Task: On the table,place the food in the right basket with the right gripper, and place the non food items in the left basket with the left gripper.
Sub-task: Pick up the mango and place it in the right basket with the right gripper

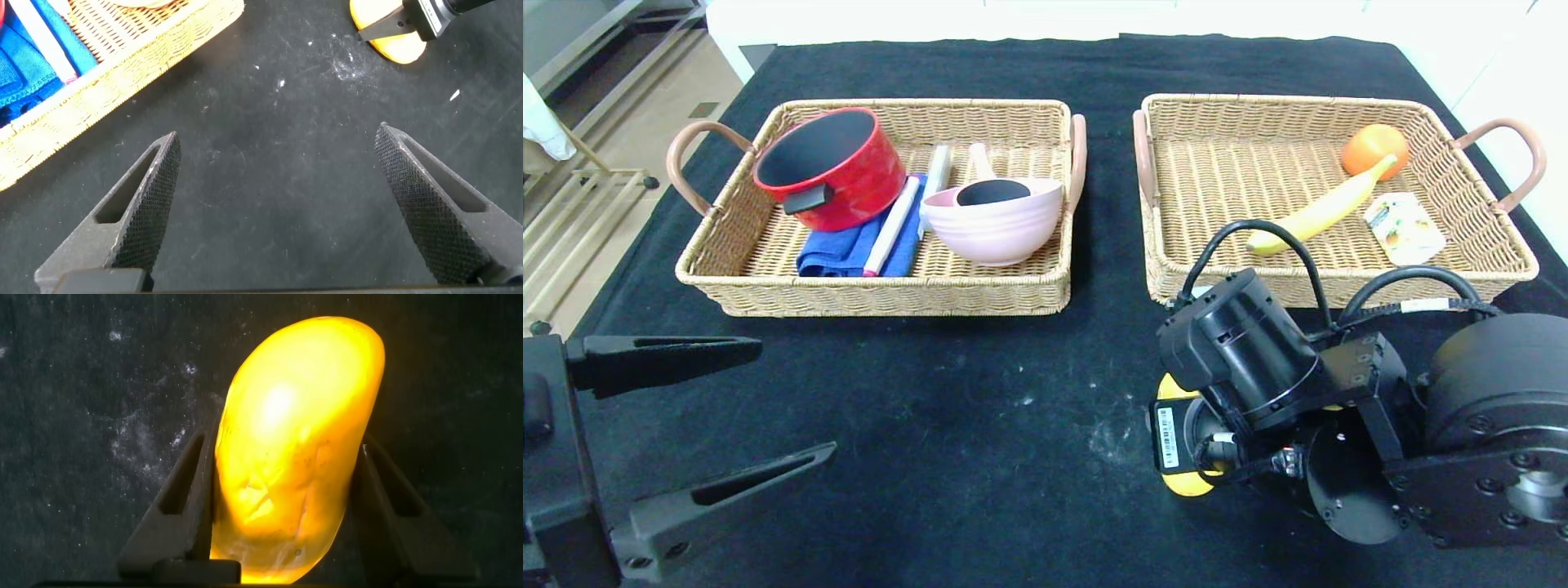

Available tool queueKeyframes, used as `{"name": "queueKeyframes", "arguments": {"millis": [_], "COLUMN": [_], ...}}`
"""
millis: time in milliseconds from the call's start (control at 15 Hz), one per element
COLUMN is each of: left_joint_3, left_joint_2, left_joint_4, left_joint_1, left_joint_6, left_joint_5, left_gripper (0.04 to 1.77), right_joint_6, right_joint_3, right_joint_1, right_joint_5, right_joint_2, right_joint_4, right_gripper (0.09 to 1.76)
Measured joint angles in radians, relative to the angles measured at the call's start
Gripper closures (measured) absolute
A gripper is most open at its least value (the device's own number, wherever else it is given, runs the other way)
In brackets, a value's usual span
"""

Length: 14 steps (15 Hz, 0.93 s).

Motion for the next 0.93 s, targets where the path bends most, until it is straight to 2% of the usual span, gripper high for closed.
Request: {"name": "queueKeyframes", "arguments": {"millis": [600,933], "left_joint_3": [0.001,0.003], "left_joint_2": [0.001,0.003], "left_joint_4": [0.0,0.0], "left_joint_1": [0.0,0.0], "left_joint_6": [0.0,0.0], "left_joint_5": [0.0,0.0], "left_gripper": [0.09,0.09], "right_joint_6": [-0.015,-0.149], "right_joint_3": [0.003,-0.006], "right_joint_1": [0.005,0.001], "right_joint_5": [0.023,0.051], "right_joint_2": [-0.04,-0.141], "right_joint_4": [-0.001,-0.016], "right_gripper": [0.86,0.87]}}
